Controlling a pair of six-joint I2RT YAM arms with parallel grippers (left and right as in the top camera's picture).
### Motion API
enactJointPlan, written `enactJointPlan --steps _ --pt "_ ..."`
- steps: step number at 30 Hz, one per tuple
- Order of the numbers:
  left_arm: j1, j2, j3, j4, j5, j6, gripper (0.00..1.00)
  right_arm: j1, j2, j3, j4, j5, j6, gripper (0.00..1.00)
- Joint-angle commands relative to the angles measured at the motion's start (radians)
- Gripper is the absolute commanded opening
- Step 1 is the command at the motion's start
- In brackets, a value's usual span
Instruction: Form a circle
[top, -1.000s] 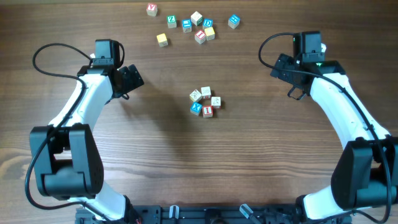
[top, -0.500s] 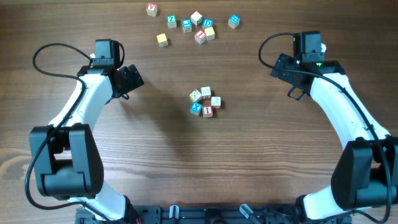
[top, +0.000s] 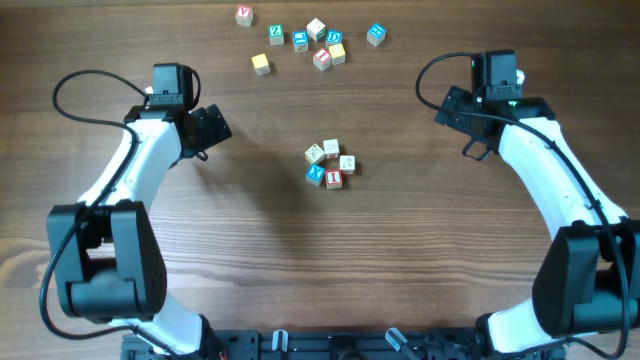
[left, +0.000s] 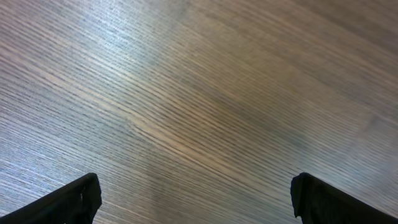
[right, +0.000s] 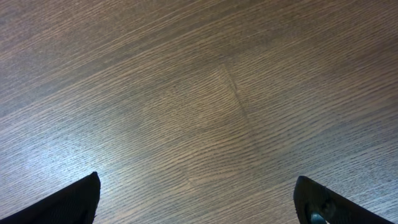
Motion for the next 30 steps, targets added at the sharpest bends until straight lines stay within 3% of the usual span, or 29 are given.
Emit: enactJointPlan --steps 1,9,30 --pt "-0.051 -0.116 0.003 0.001 -0.010 -0.009 1.00 0.001 0.015 -0.003 0.003 0.024 -0.005 1.00" --pt "-0.224 -0.340 0.003 0.001 -0.010 -0.009 1.00 0.001 0.015 -0.003 0.002 0.024 -0.005 1.00" --pt "-0.239 -0.340 0.003 0.011 -0.010 -0.009 1.00 0.001 0.015 -0.003 0.003 0.024 -0.005 1.00"
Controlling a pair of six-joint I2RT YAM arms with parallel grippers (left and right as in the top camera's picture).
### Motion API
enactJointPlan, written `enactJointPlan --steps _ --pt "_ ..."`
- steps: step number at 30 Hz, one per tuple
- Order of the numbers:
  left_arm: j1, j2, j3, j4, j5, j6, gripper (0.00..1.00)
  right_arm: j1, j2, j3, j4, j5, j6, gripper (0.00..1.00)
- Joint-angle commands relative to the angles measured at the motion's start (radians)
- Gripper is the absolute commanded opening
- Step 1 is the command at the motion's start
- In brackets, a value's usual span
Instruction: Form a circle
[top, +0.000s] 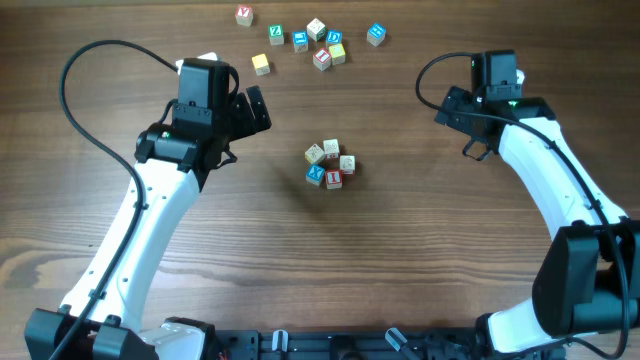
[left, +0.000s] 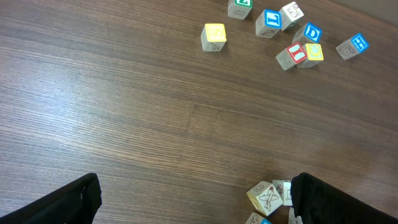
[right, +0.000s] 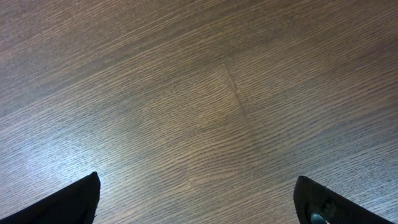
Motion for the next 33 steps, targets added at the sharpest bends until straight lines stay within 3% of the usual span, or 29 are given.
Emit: enactJointPlan --steps 1,6,10,18,22,27,33 --pt "0.000 -0.006 0.003 0.057 -0.010 -0.009 1.00 0.001 0.015 -0.003 0.003 0.024 -0.005 1.00" --pt "0.000 -0.018 0.003 0.274 -0.010 -0.009 1.00 0.001 0.015 -0.003 0.002 0.024 -0.005 1.00" --pt "0.000 -0.117 -0.057 0.347 -0.010 -0.009 1.00 0.001 0.015 -0.003 0.002 0.024 -0.005 1.00" --pt "0.008 -0.526 -0.528 0.467 -0.010 -0.009 1.00 0.001 0.015 -0.003 0.003 0.024 -0.005 1.00" --pt "0.089 -0.809 -0.767 0.526 -0.010 -0.009 1.00 0.001 0.015 -0.003 0.002 0.024 -0.005 1.00" --pt "0.180 -1.100 -0.871 0.529 -0.010 -0.009 1.00 0.001 0.015 -0.003 0.002 0.024 -0.005 1.00" --pt "0.187 -1.241 -0.880 0.603 -0.010 -0.009 1.00 0.001 0.015 -0.003 0.003 0.024 -0.005 1.00"
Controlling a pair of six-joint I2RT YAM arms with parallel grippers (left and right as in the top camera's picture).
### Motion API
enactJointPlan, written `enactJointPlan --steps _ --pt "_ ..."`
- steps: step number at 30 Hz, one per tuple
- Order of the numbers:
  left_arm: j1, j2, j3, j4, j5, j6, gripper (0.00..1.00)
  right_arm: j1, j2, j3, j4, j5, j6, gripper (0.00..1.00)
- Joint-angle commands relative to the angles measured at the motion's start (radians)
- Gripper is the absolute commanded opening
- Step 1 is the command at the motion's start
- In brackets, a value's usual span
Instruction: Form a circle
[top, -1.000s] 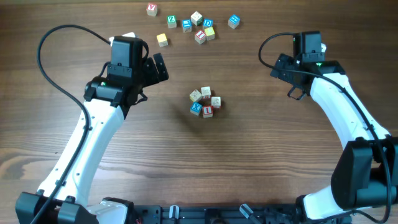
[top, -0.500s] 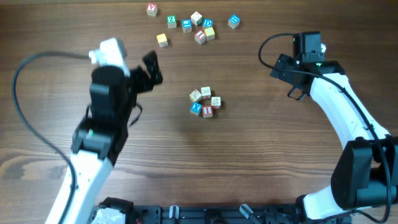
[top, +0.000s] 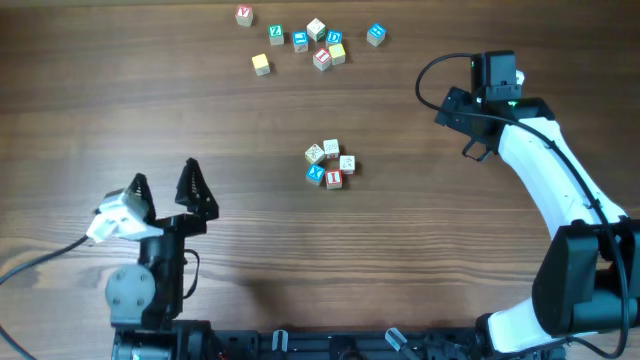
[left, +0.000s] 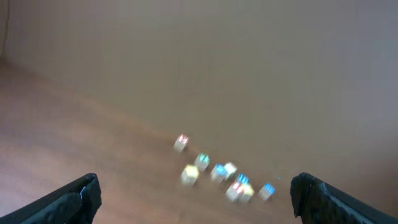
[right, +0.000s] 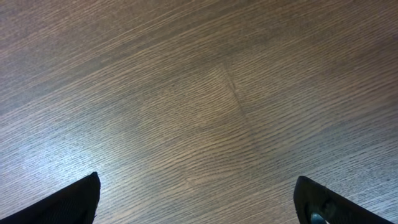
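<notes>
Several small lettered blocks (top: 329, 165) sit bunched together at the table's middle. More blocks (top: 318, 42) lie scattered along the far edge, with a yellow one (top: 261, 64) nearest. The left wrist view shows those far blocks (left: 219, 172) small and blurred. My left gripper (top: 164, 187) is open and empty at the near left, well short of every block. My right gripper (top: 458, 130) hangs open over bare wood on the right, its fingertips (right: 74, 199) at the frame's lower corners with nothing between them.
The wooden table (top: 450, 260) carries only the blocks. A lone red-lettered block (top: 244, 15) lies at the far left of the scatter and a blue one (top: 375, 34) at its right end. The left arm's base stands at the near edge.
My left arm has moved from beside the far blocks back to the near left of the table, gripper still open and empty. The right arm and all blocks are unchanged.
My left gripper was open over bare wood at the left. Then it was further in and forward, with the far blocks and the middle cluster in its view. Now it sits back at the near left. No block has moved, and the right arm stayed put.
</notes>
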Motion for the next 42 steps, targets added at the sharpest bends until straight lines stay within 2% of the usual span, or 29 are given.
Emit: enactJointPlan --steps 1,5,9,12,14,19,27,32,35,42 --pt "0.006 -0.043 -0.013 0.027 -0.010 -0.002 1.00 0.001 0.013 -0.001 0.002 0.020 -0.005 1.00" --pt "0.006 -0.049 -0.015 -0.048 -0.010 -0.002 1.00 0.001 0.013 -0.001 0.002 0.020 -0.005 1.00" --pt "0.006 -0.129 -0.070 0.135 -0.010 -0.002 1.00 0.001 0.013 -0.001 0.002 0.020 -0.005 1.00" --pt "0.006 -0.235 -0.122 0.141 -0.010 -0.002 1.00 0.001 0.013 -0.001 0.002 0.020 -0.005 1.00" --pt "0.005 -0.240 -0.150 0.193 -0.010 -0.002 1.00 0.001 0.013 -0.001 0.002 0.020 -0.005 1.00" --pt "-0.027 -0.240 -0.174 0.188 -0.010 -0.002 1.00 0.001 0.013 -0.001 0.002 0.020 -0.005 1.00" --pt "-0.027 -0.240 -0.311 0.185 -0.010 -0.002 1.00 0.001 0.013 -0.001 0.002 0.020 -0.005 1.00" --pt "-0.019 -0.240 -0.317 0.117 -0.010 -0.002 1.00 0.001 0.013 -0.001 0.002 0.020 -0.005 0.99" --pt "-0.004 -0.240 -0.317 -0.023 -0.009 -0.001 1.00 0.001 0.013 -0.001 0.002 0.020 -0.005 1.00" --pt "0.000 -0.240 -0.317 -0.015 -0.006 0.002 1.00 0.001 0.013 -0.001 0.002 0.020 -0.005 1.00"
